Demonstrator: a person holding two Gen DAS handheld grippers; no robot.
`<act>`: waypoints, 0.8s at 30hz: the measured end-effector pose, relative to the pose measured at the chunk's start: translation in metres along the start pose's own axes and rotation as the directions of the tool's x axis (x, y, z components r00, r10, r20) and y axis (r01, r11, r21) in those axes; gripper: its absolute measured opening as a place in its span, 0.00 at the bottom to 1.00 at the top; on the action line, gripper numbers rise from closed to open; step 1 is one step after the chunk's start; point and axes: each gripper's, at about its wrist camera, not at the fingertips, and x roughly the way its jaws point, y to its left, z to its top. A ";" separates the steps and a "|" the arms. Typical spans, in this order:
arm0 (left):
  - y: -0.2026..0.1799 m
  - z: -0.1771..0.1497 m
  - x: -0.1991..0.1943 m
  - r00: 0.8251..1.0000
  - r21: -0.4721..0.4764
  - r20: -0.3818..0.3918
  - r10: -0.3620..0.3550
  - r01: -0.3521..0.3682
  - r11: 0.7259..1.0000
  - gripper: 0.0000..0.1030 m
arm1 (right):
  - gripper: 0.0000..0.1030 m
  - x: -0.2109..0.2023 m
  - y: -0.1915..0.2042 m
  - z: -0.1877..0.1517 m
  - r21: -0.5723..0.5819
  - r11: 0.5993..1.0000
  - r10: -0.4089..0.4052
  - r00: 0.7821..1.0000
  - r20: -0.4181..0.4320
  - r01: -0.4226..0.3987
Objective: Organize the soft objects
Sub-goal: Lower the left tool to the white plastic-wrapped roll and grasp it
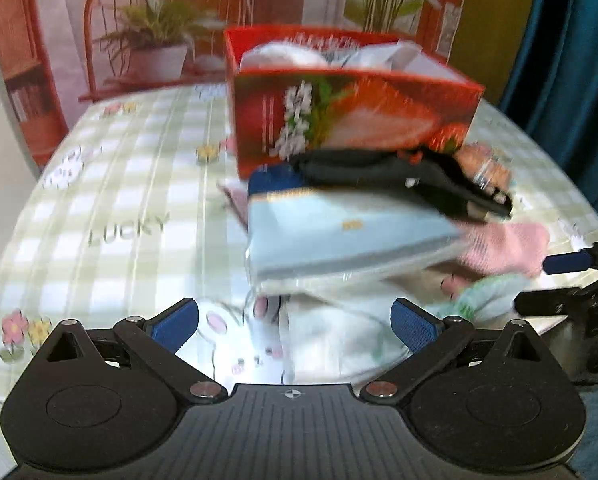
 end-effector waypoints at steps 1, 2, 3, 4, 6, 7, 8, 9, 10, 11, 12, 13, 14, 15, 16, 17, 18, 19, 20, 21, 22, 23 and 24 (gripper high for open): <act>0.000 -0.002 0.005 1.000 0.004 -0.017 0.000 0.000 1.000 1.00 | 0.99 0.002 -0.004 -0.002 0.021 1.000 0.001 1.000 -0.008 -0.001; 0.000 -0.004 0.010 0.999 0.008 -0.034 0.000 0.000 1.000 1.00 | 0.99 0.002 -0.006 -0.004 0.036 0.999 0.006 1.000 -0.016 -0.005; -0.001 -0.004 0.014 0.999 0.014 -0.051 0.003 -0.002 1.000 1.00 | 0.99 0.002 -0.008 -0.005 0.046 0.999 0.016 1.000 -0.023 -0.015; -0.002 -0.006 0.018 0.998 0.018 -0.063 0.009 -0.008 1.000 1.00 | 0.99 0.003 -0.009 -0.006 0.053 0.998 0.026 0.999 -0.032 -0.025; -0.002 -0.006 0.024 0.997 0.017 -0.070 0.019 -0.018 1.000 1.00 | 0.99 0.006 -0.010 -0.007 0.063 0.998 0.034 0.999 -0.043 -0.031; -0.001 -0.006 0.027 0.997 0.013 -0.073 0.020 -0.019 1.000 1.00 | 0.98 0.007 -0.011 -0.007 0.065 0.997 0.034 0.998 -0.048 -0.031; -0.001 -0.007 0.030 0.997 0.009 -0.078 0.018 -0.017 1.000 1.00 | 0.97 0.009 -0.012 -0.008 0.069 0.997 0.037 0.998 -0.054 -0.033; 0.001 -0.007 0.034 0.996 0.005 -0.087 0.014 -0.014 1.000 1.00 | 0.96 0.011 -0.014 -0.008 0.073 0.997 0.040 0.997 -0.059 -0.036; -0.001 -0.008 0.036 0.995 0.001 -0.095 0.013 -0.013 1.000 1.00 | 0.94 0.014 -0.015 -0.008 0.079 0.996 0.042 0.997 -0.064 -0.037; -0.003 -0.010 0.036 0.995 -0.004 -0.104 0.012 -0.012 1.000 1.00 | 0.90 0.016 -0.016 -0.008 0.086 0.996 0.045 0.997 -0.069 -0.039; -0.002 -0.012 0.039 0.993 -0.012 -0.114 0.006 -0.008 1.000 1.00 | 0.86 0.019 -0.017 -0.008 0.093 0.995 0.049 0.996 -0.072 -0.042; 0.000 -0.013 0.042 0.992 -0.026 -0.125 -0.003 0.000 1.000 1.00 | 0.83 0.021 -0.018 -0.008 0.099 0.994 0.055 0.996 -0.075 -0.047; 0.003 -0.014 0.045 0.991 -0.044 -0.135 -0.015 0.009 0.999 1.00 | 0.80 0.023 -0.019 -0.008 0.103 0.993 0.059 0.995 -0.077 -0.051; 0.007 -0.015 0.048 0.989 -0.070 -0.144 -0.027 0.017 0.997 1.00 | 0.77 0.025 -0.019 -0.008 0.106 0.993 0.063 0.995 -0.077 -0.054; 0.010 -0.016 0.049 0.990 -0.085 -0.140 -0.029 0.017 0.996 1.00 | 0.76 0.026 -0.019 -0.008 0.108 0.993 0.065 0.995 -0.077 -0.056; 0.013 -0.016 0.050 0.990 -0.095 -0.136 -0.026 0.013 0.995 1.00 | 0.74 0.028 -0.019 -0.008 0.106 0.993 0.067 0.995 -0.076 -0.058; 0.014 -0.016 0.050 0.991 -0.102 -0.133 -0.028 0.015 0.995 1.00 | 0.72 0.028 -0.018 -0.008 0.102 0.993 0.069 0.995 -0.074 -0.061; 0.014 -0.016 0.050 0.991 -0.098 -0.132 -0.023 0.010 0.995 1.00 | 0.72 0.029 -0.018 -0.007 0.100 0.993 0.071 0.995 -0.070 -0.064; 0.012 -0.015 0.051 0.991 -0.086 -0.135 -0.014 0.003 0.996 1.00 | 0.71 0.029 -0.018 -0.007 0.101 0.993 0.073 0.995 -0.067 -0.066; 0.010 -0.015 0.052 0.990 -0.071 -0.140 -0.005 -0.005 0.997 1.00 | 0.70 0.029 -0.019 -0.007 0.104 0.992 0.075 0.995 -0.063 -0.068; 0.007 -0.014 0.053 0.989 -0.058 -0.147 0.004 -0.013 0.998 1.00 | 0.70 0.030 -0.020 -0.007 0.109 0.992 0.077 0.995 -0.059 -0.070; 0.006 -0.014 0.053 0.988 -0.051 -0.152 0.008 -0.016 0.999 1.00 | 0.69 0.030 -0.021 -0.007 0.114 0.991 0.079 0.995 -0.053 -0.072; 0.004 -0.013 0.054 0.987 -0.045 -0.158 0.013 -0.021 0.999 1.00 | 0.68 0.030 -0.022 -0.007 0.117 0.990 0.080 0.996 -0.050 -0.074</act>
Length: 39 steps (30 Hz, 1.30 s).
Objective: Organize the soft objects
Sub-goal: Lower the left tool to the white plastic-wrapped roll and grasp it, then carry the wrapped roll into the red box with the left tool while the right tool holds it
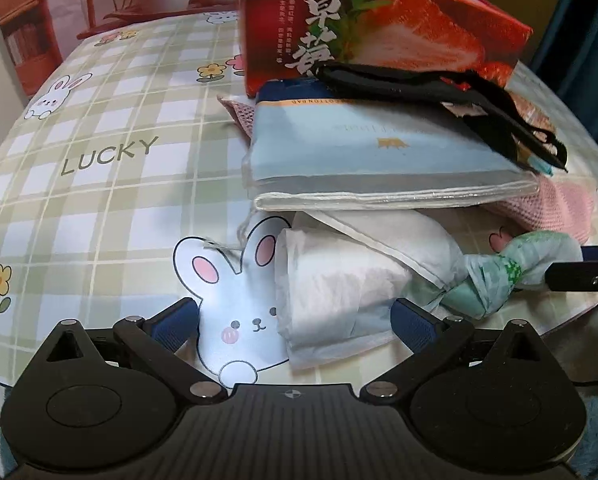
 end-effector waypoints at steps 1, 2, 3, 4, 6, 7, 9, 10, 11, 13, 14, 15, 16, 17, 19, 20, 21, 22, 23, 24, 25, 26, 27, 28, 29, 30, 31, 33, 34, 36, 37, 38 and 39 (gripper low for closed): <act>-0.002 0.000 0.001 1.000 0.010 -0.006 0.008 -0.008 1.000 1.00 | 0.68 0.000 -0.001 0.000 0.003 1.000 0.003 1.000 0.002 -0.003; -0.004 0.001 0.001 1.000 0.018 -0.008 0.016 -0.015 1.000 1.00 | 0.67 -0.001 -0.002 -0.001 0.007 1.000 0.006 1.000 0.005 -0.006; -0.005 0.001 0.001 1.000 0.022 -0.010 0.020 -0.019 1.000 1.00 | 0.66 -0.001 -0.003 -0.001 0.013 1.000 0.008 1.000 0.007 -0.008; -0.005 0.002 0.002 1.000 0.022 -0.011 0.020 -0.020 1.000 1.00 | 0.66 -0.001 -0.003 -0.001 0.018 1.000 0.008 1.000 0.009 -0.008; -0.004 0.002 0.001 1.000 0.020 -0.010 0.017 -0.017 1.000 1.00 | 0.64 -0.002 -0.004 -0.001 0.026 1.000 0.010 1.000 0.016 -0.010; -0.004 0.001 0.001 1.000 0.020 -0.009 0.017 -0.017 1.000 1.00 | 0.64 -0.001 -0.004 -0.001 0.026 1.000 0.012 1.000 0.017 -0.012; -0.004 0.001 0.001 1.000 0.019 -0.008 0.015 -0.015 1.000 1.00 | 0.60 -0.001 -0.005 -0.001 0.026 0.999 0.017 1.000 0.019 -0.018; -0.003 0.001 0.000 1.000 0.012 -0.006 0.007 -0.007 1.000 1.00 | 0.60 -0.001 -0.005 -0.001 0.026 0.999 0.019 1.000 0.020 -0.020; 0.000 0.001 -0.001 1.000 -0.002 -0.002 -0.008 0.007 1.000 1.00 | 0.59 -0.002 -0.005 -0.001 0.027 0.999 0.018 1.000 0.024 -0.019; 0.008 0.001 -0.004 0.998 -0.047 0.013 -0.055 0.055 0.997 1.00 | 0.58 -0.004 -0.006 -0.001 0.030 0.999 0.024 0.999 0.035 -0.025; 0.011 0.000 -0.007 0.996 -0.071 0.025 -0.081 0.083 0.994 1.00 | 0.58 -0.005 -0.006 -0.001 0.032 0.999 0.026 0.999 0.041 -0.027; 0.013 0.000 -0.010 0.995 -0.084 0.040 -0.096 0.099 0.992 1.00 | 0.57 -0.006 -0.007 -0.001 0.036 0.999 0.029 0.999 0.044 -0.030; 0.013 -0.001 -0.014 0.994 -0.088 0.061 -0.096 0.101 0.991 0.99 | 0.55 -0.006 -0.007 -0.001 0.040 0.999 0.031 0.998 0.047 -0.033; 0.013 -0.001 -0.019 0.993 -0.087 0.080 -0.092 0.099 0.991 0.98 | 0.49 -0.006 -0.008 -0.001 0.045 0.998 0.032 0.998 0.047 -0.034; 0.009 -0.001 -0.028 0.987 -0.074 0.120 -0.106 0.115 0.991 0.93 | 0.39 -0.005 -0.011 -0.001 0.059 0.997 0.037 0.998 0.045 -0.039; 0.006 -0.001 -0.031 0.984 -0.063 0.134 -0.117 0.126 0.990 0.88 | 0.34 -0.004 -0.011 0.000 0.064 0.997 0.040 0.998 0.042 -0.043; 0.003 -0.001 -0.031 0.982 -0.051 0.139 -0.128 0.137 0.989 0.82 | 0.33 -0.004 -0.011 0.000 0.065 0.997 0.045 0.998 0.040 -0.047; 0.000 0.000 -0.031 0.982 -0.046 0.133 -0.136 0.143 0.989 0.79 | 0.33 -0.003 -0.011 0.000 0.062 0.997 0.047 0.998 0.039 -0.049; 0.000 0.000 -0.028 0.983 -0.048 0.119 -0.143 0.150 0.988 0.70 | 0.33 -0.002 -0.010 0.000 0.057 0.997 0.049 0.998 0.037 -0.051; 0.000 -0.001 -0.025 0.984 -0.056 0.104 -0.143 0.150 0.987 0.61 | 0.33 -0.002 -0.008 0.000 0.053 0.997 0.049 0.998 0.036 -0.051; 0.002 -0.001 -0.022 0.985 -0.069 0.091 -0.143 0.150 0.986 0.57 | 0.33 -0.002 -0.008 0.000 0.051 0.997 0.047 0.998 0.035 -0.049; 0.006 -0.002 -0.019 0.985 -0.087 0.086 -0.152 0.159 0.983 0.55 | 0.33 -0.002 -0.008 0.000 0.054 0.997 0.047 0.998 0.034 -0.048; 0.009 -0.003 -0.018 0.982 -0.108 0.089 -0.167 0.176 0.978 0.54 | 0.34 -0.001 -0.009 0.001 0.061 0.997 0.047 0.998 0.034 -0.049; 0.014 -0.004 -0.018 0.980 -0.116 0.093 -0.175 0.185 0.976 0.52 | 0.35 -0.001 -0.010 0.001 0.068 0.996 0.049 0.998 0.036 -0.051; 0.015 -0.004 -0.018 0.979 -0.121 0.095 -0.178 0.189 0.975 0.50 | 0.37 -0.001 -0.012 0.001 0.075 0.996 0.049 0.998 0.037 -0.051; 0.017 -0.004 -0.018 0.979 -0.122 0.097 -0.181 0.192 0.974 0.49 | 0.38 0.000 -0.013 0.000 0.083 0.995 0.046 0.998 0.037 -0.049; 0.017 -0.005 -0.019 0.979 -0.119 0.098 -0.181 0.192 0.974 0.48 | 0.38 0.000 -0.014 0.000 0.089 0.995 0.049 0.998 0.039 -0.053; 0.016 -0.005 -0.019 0.980 -0.111 0.095 -0.176 0.186 0.976 0.46 | 0.35 0.000 -0.014 -0.001 0.086 0.995 0.049 0.998 0.042 -0.053; 0.016 -0.004 -0.018 0.980 -0.108 0.094 -0.177 0.187 0.976 0.46 | 0.33 0.000 -0.013 -0.001 0.081 0.995 0.048 0.998 0.043 -0.052; 0.017 -0.004 -0.018 0.978 -0.107 0.096 -0.185 0.195 0.975 0.42 | 0.32 -0.001 -0.011 -0.001 0.068 0.997 0.043 0.998 0.043 -0.045; 0.017 -0.004 -0.018 0.977 -0.104 0.099 -0.186 0.196 0.975 0.41 | 0.32 -0.002 -0.010 -0.001 0.066 0.997 0.040 0.998 0.043 -0.043; 0.016 -0.004 -0.021 0.978 -0.100 0.103 -0.182 0.192 0.976 0.39 | 0.31 -0.003 -0.010 -0.001 0.066 0.997 0.038 0.998 0.044 -0.041; 0.014 -0.004 -0.023 0.979 -0.089 0.110 -0.173 0.184 0.979 0.36 | 0.29 -0.004 -0.010 0.000 0.065 0.997 0.036 0.998 0.047 -0.039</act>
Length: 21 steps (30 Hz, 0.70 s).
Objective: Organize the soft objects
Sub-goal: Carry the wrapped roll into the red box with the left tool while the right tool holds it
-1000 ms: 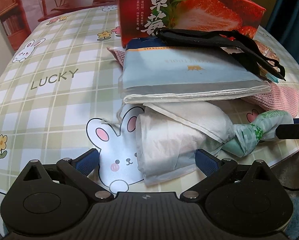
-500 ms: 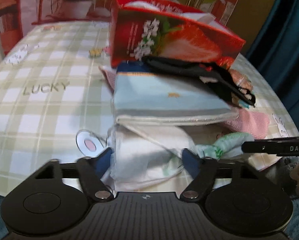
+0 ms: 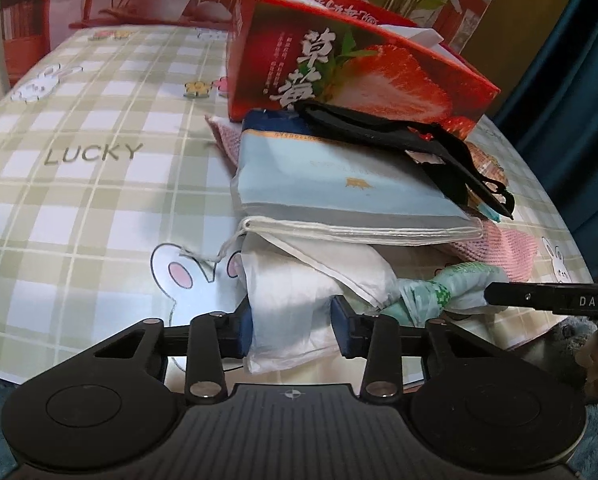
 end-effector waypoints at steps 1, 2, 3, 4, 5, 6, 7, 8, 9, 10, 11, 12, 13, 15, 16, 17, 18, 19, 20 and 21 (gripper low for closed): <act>-0.004 0.001 -0.004 1.000 0.020 0.016 0.012 -0.012 1.000 0.34 | 0.28 -0.002 0.000 0.001 -0.003 1.000 -0.001 1.000 0.006 0.001; -0.009 0.001 -0.008 0.999 0.037 0.032 0.020 -0.021 0.999 0.29 | 0.27 -0.003 0.001 0.001 -0.008 1.000 -0.003 1.000 0.013 0.003; -0.012 0.002 -0.012 0.999 0.052 0.049 0.022 -0.025 0.998 0.24 | 0.26 -0.006 0.003 0.002 -0.017 1.000 -0.005 1.000 0.024 0.006; -0.015 0.003 -0.016 0.998 0.064 0.068 0.018 -0.022 0.998 0.23 | 0.25 -0.009 0.005 0.002 -0.030 0.999 -0.009 0.999 0.034 0.010; -0.017 0.004 -0.021 0.996 0.069 0.090 0.010 -0.016 0.997 0.21 | 0.23 -0.012 0.009 0.003 -0.046 0.999 -0.014 0.999 0.047 0.016; -0.018 0.005 -0.025 0.995 0.072 0.104 0.002 -0.010 0.997 0.20 | 0.22 -0.015 0.012 0.004 -0.060 0.998 -0.015 0.998 0.061 0.019; -0.019 0.005 -0.030 0.993 0.072 0.119 -0.006 -0.002 0.997 0.20 | 0.22 -0.019 0.014 0.004 -0.074 0.997 -0.014 0.997 0.077 0.019; -0.019 0.006 -0.034 0.992 0.071 0.129 -0.012 0.003 0.997 0.19 | 0.21 -0.023 0.017 0.004 -0.085 0.996 -0.009 0.996 0.092 0.017; -0.020 0.005 -0.038 0.990 0.071 0.140 -0.016 0.006 0.997 0.19 | 0.20 -0.027 0.019 0.004 -0.093 0.996 -0.002 0.994 0.106 0.012; -0.021 0.005 -0.042 0.989 0.070 0.150 -0.016 0.005 0.998 0.18 | 0.20 -0.031 0.020 0.004 -0.097 0.995 0.004 0.993 0.119 0.007; -0.022 0.005 -0.047 0.986 0.069 0.163 -0.016 0.005 0.998 0.18 | 0.19 -0.035 0.021 0.003 -0.100 0.995 0.010 0.991 0.132 0.003; -0.024 0.004 -0.053 0.983 0.071 0.181 -0.019 0.006 0.997 0.18 | 0.19 -0.039 0.022 0.003 -0.102 0.995 0.017 0.990 0.143 -0.003; -0.026 0.003 -0.058 0.980 0.074 0.200 -0.021 0.006 0.997 0.18 | 0.19 -0.044 0.023 0.002 -0.105 0.994 0.024 0.987 0.157 -0.007; -0.031 0.001 -0.071 0.969 0.090 0.245 -0.024 0.002 0.996 0.17 | 0.18 -0.052 0.025 0.002 -0.114 0.993 0.029 0.982 0.184 -0.008; -0.033 0.001 -0.077 0.962 0.099 0.272 -0.021 -0.006 0.995 0.16 | 0.18 -0.057 0.027 0.002 -0.117 0.993 0.031 0.979 0.200 -0.007; -0.037 0.000 -0.084 0.954 0.106 0.299 -0.012 -0.021 0.994 0.16 | 0.18 -0.062 0.028 0.001 -0.120 0.993 0.031 0.976 0.214 -0.005; -0.039 0.000 -0.091 0.944 0.114 0.329 -0.006 -0.034 0.993 0.16 | 0.18 -0.067 0.030 0.000 -0.125 0.992 0.034 0.973 0.229 -0.005; -0.041 0.000 -0.099 0.934 0.119 0.358 -0.009 -0.036 0.992 0.16 | 0.18 -0.072 0.032 0.000 -0.130 0.991 0.039 0.969 0.244 -0.007; -0.041 0.001 -0.105 0.925 0.121 0.380 -0.019 -0.029 0.992 0.16 | 0.18 -0.078 0.034 0.000 -0.135 0.991 0.046 0.964 0.260 -0.010; -0.042 0.003 -0.111 0.917 0.123 0.398 -0.030 -0.021 0.992 0.16 | 0.18 -0.084 0.037 0.001 -0.141 0.990 0.052 0.957 0.285 -0.012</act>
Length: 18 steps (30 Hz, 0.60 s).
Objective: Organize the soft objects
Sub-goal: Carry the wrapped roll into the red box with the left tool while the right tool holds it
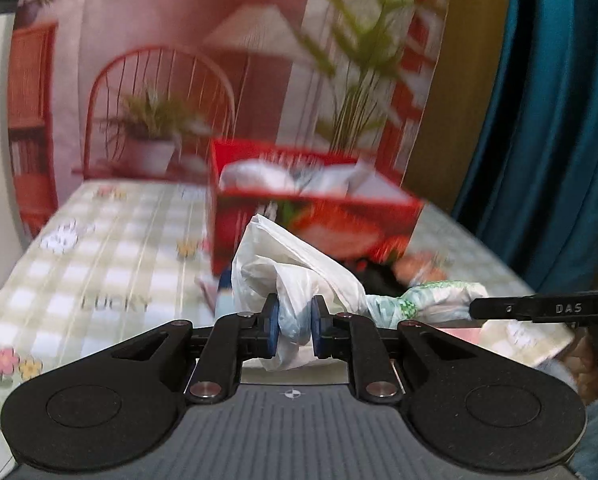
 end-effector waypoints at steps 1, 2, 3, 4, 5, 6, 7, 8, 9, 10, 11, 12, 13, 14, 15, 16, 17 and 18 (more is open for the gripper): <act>-0.001 0.005 -0.003 1.000 0.005 0.013 -0.005 0.005 1.000 0.17 | 0.18 -0.005 0.003 0.004 -0.009 1.000 0.002 1.000 0.018 -0.002; -0.002 0.009 -0.003 1.000 0.012 0.020 -0.006 0.005 1.000 0.17 | 0.18 -0.009 0.006 0.010 -0.020 1.000 0.003 0.999 0.040 -0.002; -0.004 0.013 -0.004 1.000 0.018 0.029 -0.005 0.004 1.000 0.17 | 0.18 -0.012 0.008 0.016 -0.026 1.000 0.005 0.999 0.054 -0.004; -0.005 0.018 -0.003 0.999 0.022 0.039 -0.005 0.004 1.000 0.17 | 0.18 -0.014 0.011 0.022 -0.036 0.999 0.007 0.998 0.067 -0.005; -0.004 0.024 -0.001 0.999 0.021 0.048 -0.005 0.004 1.000 0.17 | 0.18 -0.014 0.013 0.029 -0.050 0.999 0.007 0.997 0.078 -0.003; -0.004 0.029 -0.001 0.998 0.015 0.057 -0.007 0.006 1.000 0.17 | 0.18 -0.014 0.015 0.036 -0.067 0.998 0.007 0.996 0.087 -0.001; -0.004 0.034 0.000 0.998 0.005 0.064 -0.012 0.011 1.000 0.16 | 0.18 -0.014 0.015 0.042 -0.084 0.996 0.005 0.996 0.093 0.003; -0.002 0.039 0.001 0.997 -0.003 0.069 -0.017 0.018 1.000 0.16 | 0.18 -0.013 0.017 0.048 -0.103 0.995 -0.002 0.995 0.101 0.013; -0.002 0.046 0.004 0.997 -0.010 0.073 -0.024 0.025 1.000 0.17 | 0.18 -0.012 0.017 0.054 -0.121 0.992 -0.009 0.994 0.113 0.023; -0.002 0.052 0.005 0.997 -0.010 0.075 -0.031 0.032 0.999 0.17 | 0.18 -0.011 0.017 0.058 -0.131 0.991 -0.011 0.992 0.123 0.027; -0.002 0.060 0.008 0.996 -0.010 0.077 -0.036 0.037 0.999 0.17 | 0.18 -0.010 0.016 0.063 -0.133 0.991 -0.009 0.992 0.129 0.026; -0.003 0.063 0.012 0.996 -0.012 0.079 -0.040 0.041 0.999 0.17 | 0.18 -0.008 0.014 0.069 -0.132 0.991 -0.007 0.991 0.130 0.025; -0.003 0.070 0.017 0.996 -0.017 0.079 -0.050 0.052 0.999 0.17 | 0.18 -0.006 0.011 0.072 -0.131 0.991 -0.007 0.991 0.132 0.024; -0.001 0.075 0.021 0.995 -0.023 0.079 -0.059 0.061 0.998 0.17 | 0.18 -0.003 0.008 0.077 -0.130 0.991 -0.007 0.991 0.133 0.024; 0.001 0.081 0.026 0.995 -0.028 0.080 -0.066 0.069 0.997 0.17 | 0.18 0.000 0.005 0.083 -0.127 0.992 -0.008 0.991 0.133 0.025; 0.002 0.086 0.032 0.994 -0.032 0.079 -0.070 0.072 0.997 0.17 | 0.18 0.004 0.002 0.088 -0.122 0.992 -0.011 0.991 0.133 0.027; 0.003 0.093 0.039 0.994 -0.032 0.078 -0.071 0.074 0.997 0.17 | 0.18 0.008 -0.002 0.094 -0.113 0.993 -0.012 0.991 0.132 0.028; 0.005 0.098 0.046 0.994 -0.031 0.078 -0.070 0.073 0.997 0.17 | 0.18 0.012 -0.005 0.101 -0.106 0.994 -0.013 0.991 0.133 0.028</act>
